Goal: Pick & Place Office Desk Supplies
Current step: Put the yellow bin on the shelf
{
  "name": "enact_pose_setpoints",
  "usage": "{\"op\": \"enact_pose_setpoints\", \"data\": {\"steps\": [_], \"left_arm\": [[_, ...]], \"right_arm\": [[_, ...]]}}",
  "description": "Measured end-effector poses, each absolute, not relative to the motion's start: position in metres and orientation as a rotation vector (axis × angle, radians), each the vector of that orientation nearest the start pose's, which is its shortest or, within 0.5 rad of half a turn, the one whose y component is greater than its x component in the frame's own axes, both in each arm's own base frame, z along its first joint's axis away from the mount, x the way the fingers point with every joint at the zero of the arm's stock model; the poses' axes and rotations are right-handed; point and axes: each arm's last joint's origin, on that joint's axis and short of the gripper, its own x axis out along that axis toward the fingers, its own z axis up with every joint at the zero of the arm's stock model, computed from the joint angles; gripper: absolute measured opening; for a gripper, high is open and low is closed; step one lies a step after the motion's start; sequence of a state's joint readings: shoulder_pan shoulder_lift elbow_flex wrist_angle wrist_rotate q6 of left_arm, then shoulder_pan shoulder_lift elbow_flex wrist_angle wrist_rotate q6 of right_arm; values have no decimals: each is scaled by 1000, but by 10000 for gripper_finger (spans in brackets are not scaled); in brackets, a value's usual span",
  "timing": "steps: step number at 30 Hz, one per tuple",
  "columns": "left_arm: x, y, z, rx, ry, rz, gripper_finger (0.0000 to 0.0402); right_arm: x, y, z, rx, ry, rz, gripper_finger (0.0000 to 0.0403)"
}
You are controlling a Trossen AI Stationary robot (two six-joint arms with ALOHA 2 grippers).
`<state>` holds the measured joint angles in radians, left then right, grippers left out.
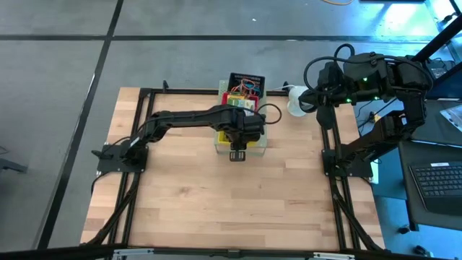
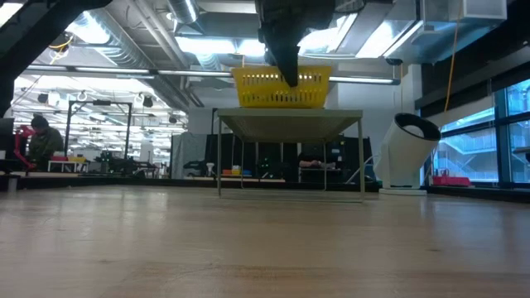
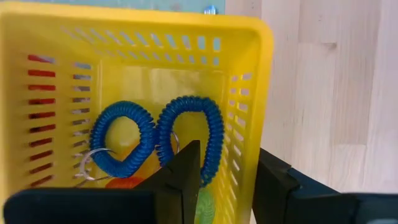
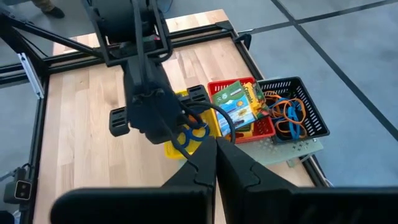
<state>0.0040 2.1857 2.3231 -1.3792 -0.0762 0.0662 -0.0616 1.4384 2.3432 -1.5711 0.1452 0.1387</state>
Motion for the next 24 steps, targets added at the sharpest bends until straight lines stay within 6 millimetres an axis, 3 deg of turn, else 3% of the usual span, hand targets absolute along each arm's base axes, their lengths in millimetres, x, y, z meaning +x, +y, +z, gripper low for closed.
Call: {"op": "enact_pose_setpoints", "data": {"steps": [4,14,24], "left_arm": [[437,10,318,70,1261,17,128],[437,16,318,20,1261,4,206],[436,14,318,-5,1267,-33,217]], "right_arm": [[165,-14,535,105,652,-245,7],[165,-14,535,104,652,-246,7],[165,-14,535,103,651,-249,7]]}}
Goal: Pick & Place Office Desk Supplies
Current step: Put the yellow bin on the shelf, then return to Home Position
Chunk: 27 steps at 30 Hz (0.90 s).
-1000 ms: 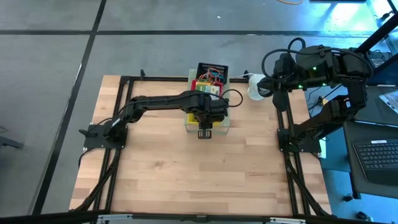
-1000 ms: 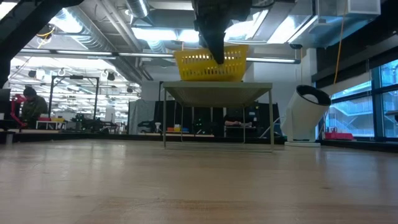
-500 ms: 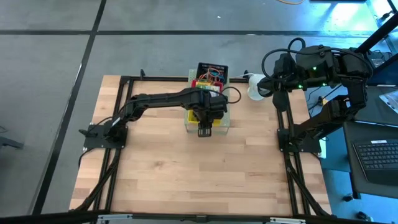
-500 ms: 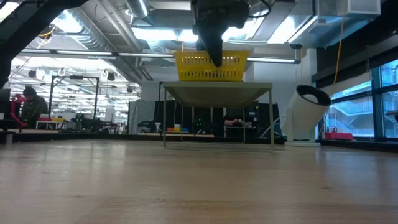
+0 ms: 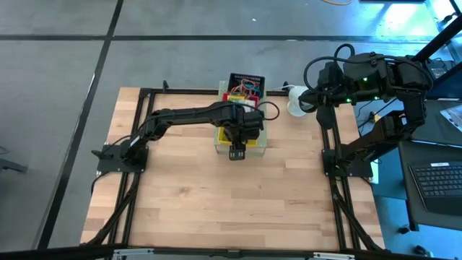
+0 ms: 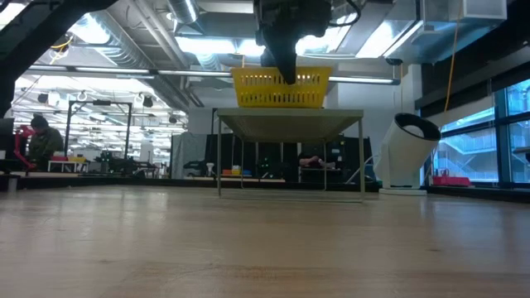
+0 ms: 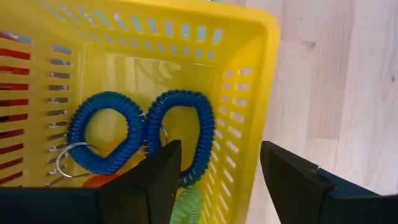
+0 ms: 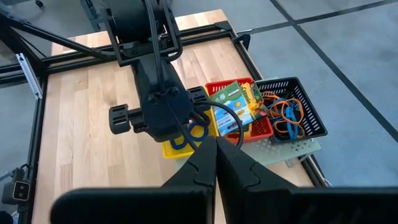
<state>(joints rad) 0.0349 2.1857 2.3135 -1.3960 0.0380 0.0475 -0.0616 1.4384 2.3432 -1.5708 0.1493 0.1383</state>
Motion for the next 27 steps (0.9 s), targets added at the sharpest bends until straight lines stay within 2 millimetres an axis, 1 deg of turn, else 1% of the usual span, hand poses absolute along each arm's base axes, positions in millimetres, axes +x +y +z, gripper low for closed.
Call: {"op": "enact_pose_setpoints", "data": {"steps": [3,7,9,13,19,22,27], "left_arm": [[436,14,319,-5,1263,-33,217],[435,14,329,-4,1230,-32,217],[435,14,330,-3,1225,-32,217],[430,14,335,-13,1230,-42,217],[423,12,349,-49,1191,-46,217],[416,12,360,-62,1156,-46,217],[401,11,387,-83,1061,-32,217]], "right_arm": [[165,-14,535,103,651,-249,7],[165,-14,535,103,651,-249,7],[165,-14,535,103,651,-249,7],[164,-14,535,104,651,-249,7],[164,-14,535,114,650,-252,7],[164,-14,535,132,647,-258,7],[164,-14,535,142,645,-262,7]]}}
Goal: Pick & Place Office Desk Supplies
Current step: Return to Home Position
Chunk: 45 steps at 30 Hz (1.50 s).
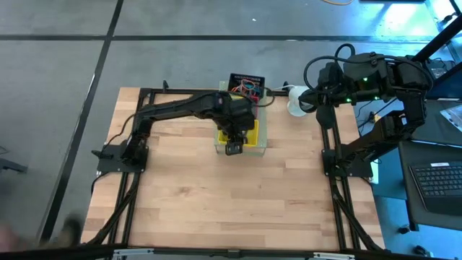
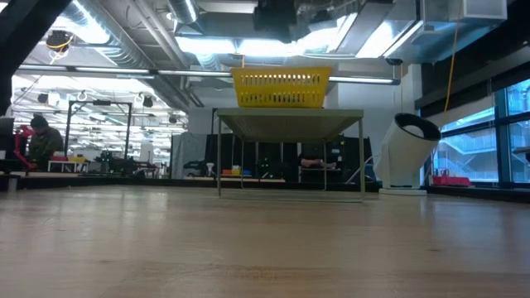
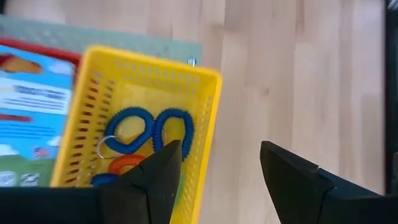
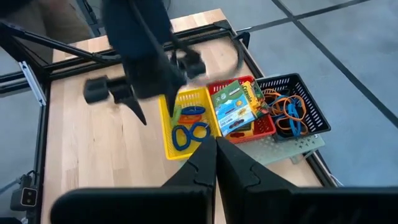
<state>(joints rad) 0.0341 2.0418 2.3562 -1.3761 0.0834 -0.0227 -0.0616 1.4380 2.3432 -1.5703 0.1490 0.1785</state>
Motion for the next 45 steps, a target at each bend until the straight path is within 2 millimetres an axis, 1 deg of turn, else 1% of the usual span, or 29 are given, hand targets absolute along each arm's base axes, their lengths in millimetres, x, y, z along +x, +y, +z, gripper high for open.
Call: {"op": "enact_pose_setpoints", "data": {"steps": [3,6,9,11,13,16,17,20,22,24,27,29,32,34,37,40,42,45], "left_arm": [[388,11,408,-124,986,-15,217],[373,7,433,-156,871,-2,217],[353,-1,460,-122,752,42,213],[335,-5,476,-103,693,68,207],[316,-8,489,-107,651,90,198],[290,-14,497,-102,605,127,184],[284,-17,496,-97,592,143,180],[269,-23,488,-110,530,166,171],[258,-25,476,-149,485,172,167],[249,-27,460,-191,425,166,165],[235,-31,431,-253,329,148,164],[224,-34,416,-296,248,117,164],[207,-39,398,-347,121,78,164],[198,-41,385,-374,68,77,164],[190,-45,372,-390,21,60,164],[187,-51,358,-359,27,62,162],[188,-54,346,-340,54,86,161],[189,-56,329,-340,65,120,159]], "right_arm": [[163,-14,536,163,641,-268,7],[155,-14,539,186,619,-269,7],[137,-13,544,196,578,-264,7],[123,-12,547,206,546,-264,7],[107,-11,551,226,508,-265,7],[89,-10,552,245,474,-265,7],[83,-9,550,258,470,-267,7],[65,-8,540,308,477,-280,7],[54,-7,529,340,479,-289,7],[48,-7,516,350,494,-280,7],[46,-5,487,401,525,-263,7],[42,-5,465,437,519,-270,7],[34,-3,436,487,452,-220,7],[29,-2,417,514,406,-189,7],[20,-1,389,555,316,-135,7],[14,1,361,573,215,-63,7],[13,2,342,580,158,-17,7],[17,3,320,595,65,57,7]]}}
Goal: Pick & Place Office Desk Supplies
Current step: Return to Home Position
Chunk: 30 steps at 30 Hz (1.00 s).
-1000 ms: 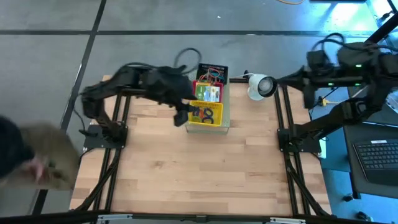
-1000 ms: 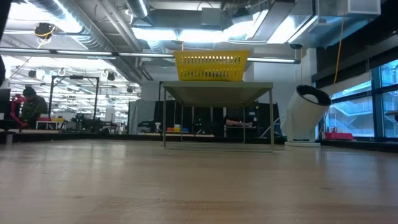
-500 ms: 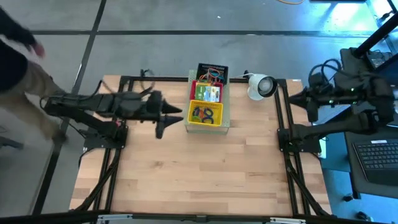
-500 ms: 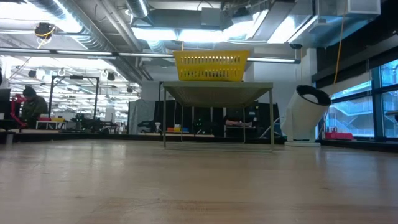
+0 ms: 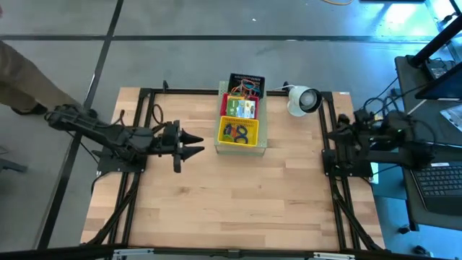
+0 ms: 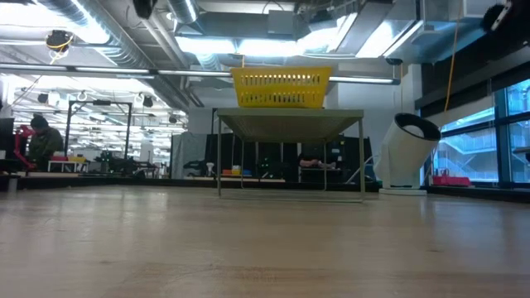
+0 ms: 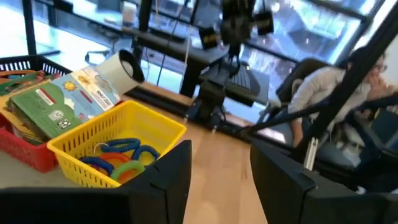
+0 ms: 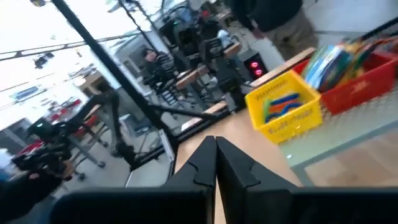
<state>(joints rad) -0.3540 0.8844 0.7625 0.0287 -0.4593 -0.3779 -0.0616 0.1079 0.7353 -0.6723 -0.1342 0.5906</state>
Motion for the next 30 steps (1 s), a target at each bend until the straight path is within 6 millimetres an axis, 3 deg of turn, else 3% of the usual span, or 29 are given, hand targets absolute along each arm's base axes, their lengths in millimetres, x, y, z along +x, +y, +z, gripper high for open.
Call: {"op": "enact_pose_setpoints", "data": {"steps": [8,14,30], "left_arm": [[186,-57,273,-390,-98,119,147],[178,-54,247,-384,-157,107,140],[158,-46,183,-390,-40,100,129]], "right_arm": [[41,3,263,633,116,96,7],[55,3,248,602,102,151,7],[74,2,206,595,210,123,7]]}}
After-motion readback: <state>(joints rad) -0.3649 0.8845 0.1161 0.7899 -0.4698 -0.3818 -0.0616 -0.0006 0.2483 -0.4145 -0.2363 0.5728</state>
